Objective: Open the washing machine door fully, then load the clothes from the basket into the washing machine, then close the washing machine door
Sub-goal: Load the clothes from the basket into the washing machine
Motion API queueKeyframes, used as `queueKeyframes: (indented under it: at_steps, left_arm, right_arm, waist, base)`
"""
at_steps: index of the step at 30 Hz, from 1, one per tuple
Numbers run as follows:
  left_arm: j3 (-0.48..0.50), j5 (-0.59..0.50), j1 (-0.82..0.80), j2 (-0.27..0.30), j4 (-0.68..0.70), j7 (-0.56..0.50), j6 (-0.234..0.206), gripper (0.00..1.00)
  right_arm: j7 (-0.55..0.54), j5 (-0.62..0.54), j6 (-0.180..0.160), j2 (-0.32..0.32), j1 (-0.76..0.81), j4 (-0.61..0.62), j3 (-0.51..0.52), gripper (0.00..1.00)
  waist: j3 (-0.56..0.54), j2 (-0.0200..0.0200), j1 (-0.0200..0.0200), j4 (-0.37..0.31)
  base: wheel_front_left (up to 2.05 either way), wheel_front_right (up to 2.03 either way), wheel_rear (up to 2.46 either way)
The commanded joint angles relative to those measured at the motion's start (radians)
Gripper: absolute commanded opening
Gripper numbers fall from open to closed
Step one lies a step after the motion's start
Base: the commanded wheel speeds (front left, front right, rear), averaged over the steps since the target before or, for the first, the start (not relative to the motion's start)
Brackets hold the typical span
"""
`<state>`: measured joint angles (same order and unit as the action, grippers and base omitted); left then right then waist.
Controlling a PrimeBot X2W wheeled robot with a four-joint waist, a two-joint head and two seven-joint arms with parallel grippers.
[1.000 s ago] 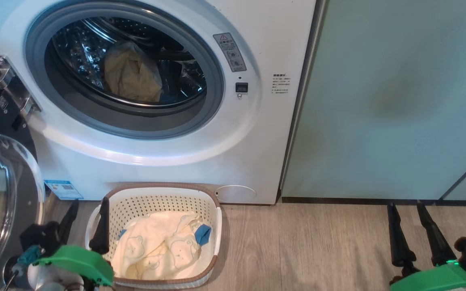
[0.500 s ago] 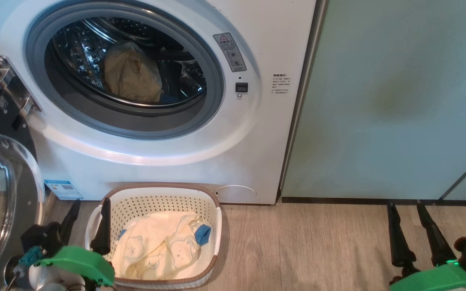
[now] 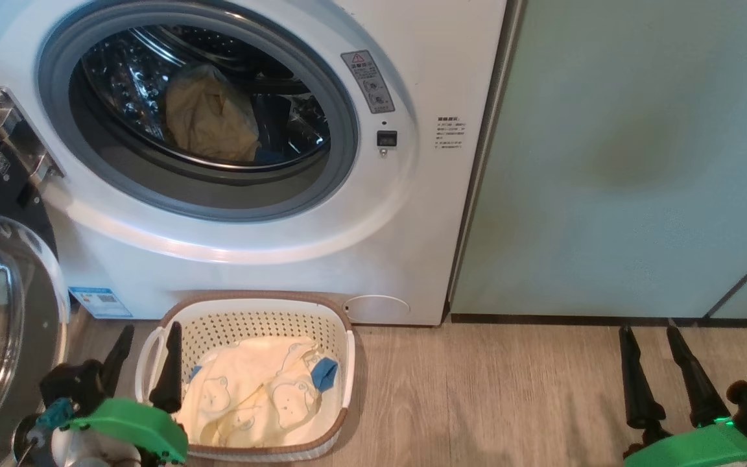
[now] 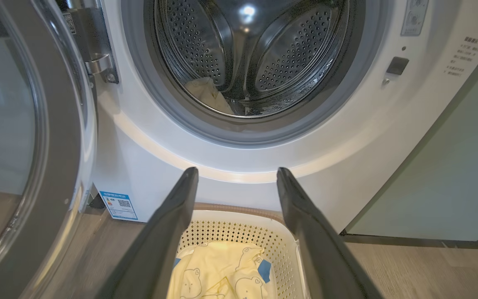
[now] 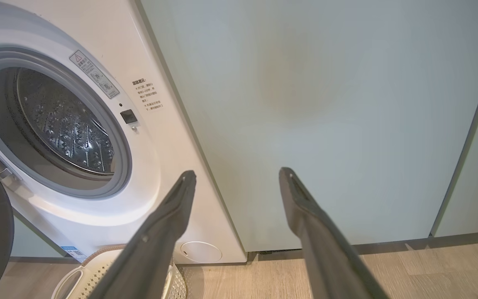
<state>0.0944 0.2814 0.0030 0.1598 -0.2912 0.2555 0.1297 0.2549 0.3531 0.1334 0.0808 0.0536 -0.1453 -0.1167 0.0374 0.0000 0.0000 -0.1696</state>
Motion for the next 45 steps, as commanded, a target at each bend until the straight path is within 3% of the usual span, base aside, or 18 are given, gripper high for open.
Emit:
queueKeyframes:
  at_steps: [1,9,20,31,45]
  left_arm:
    - [0.032,-0.012,-0.018,0.012,0.020,0.006,0.001,1.00]
    - [0.008,-0.003,-0.046,0.012,-0.040,0.006,0.001,1.00]
    - [-0.058,0.027,-0.159,0.045,-0.249,0.006,0.001,1.00]
    - [-0.268,0.112,-0.379,0.101,-0.570,-0.020,0.001,1.00]
    - [-0.463,0.285,-0.650,0.143,-0.770,-0.134,0.001,1.00]
  right_arm:
    - [0.007,-0.001,-0.003,0.010,-0.026,0.032,-0.022,1.00]
    - [0.007,0.002,-0.003,0.012,-0.050,0.043,-0.032,1.00]
    - [0.007,0.005,-0.003,0.001,-0.111,0.052,-0.051,1.00]
    - [0.007,0.000,-0.003,-0.008,-0.178,0.068,-0.053,1.00]
    - [0.007,-0.014,-0.003,-0.012,-0.264,0.101,-0.038,1.00]
  waist:
    - [0.003,0.0000,0.0000,-0.002]
    - [0.060,0.0000,0.0000,-0.026]
    - [0.195,0.0000,0.0000,-0.091]
    - [0.358,0.0000,0.0000,-0.126]
    - [0.567,0.0000,0.0000,-0.135]
  base:
    - [0.00,0.00,0.00]
    - [0.00,0.00,0.00]
    - [0.00,0.00,0.00]
    - [0.00,0.00,0.00]
    - [0.00,0.00,0.00]
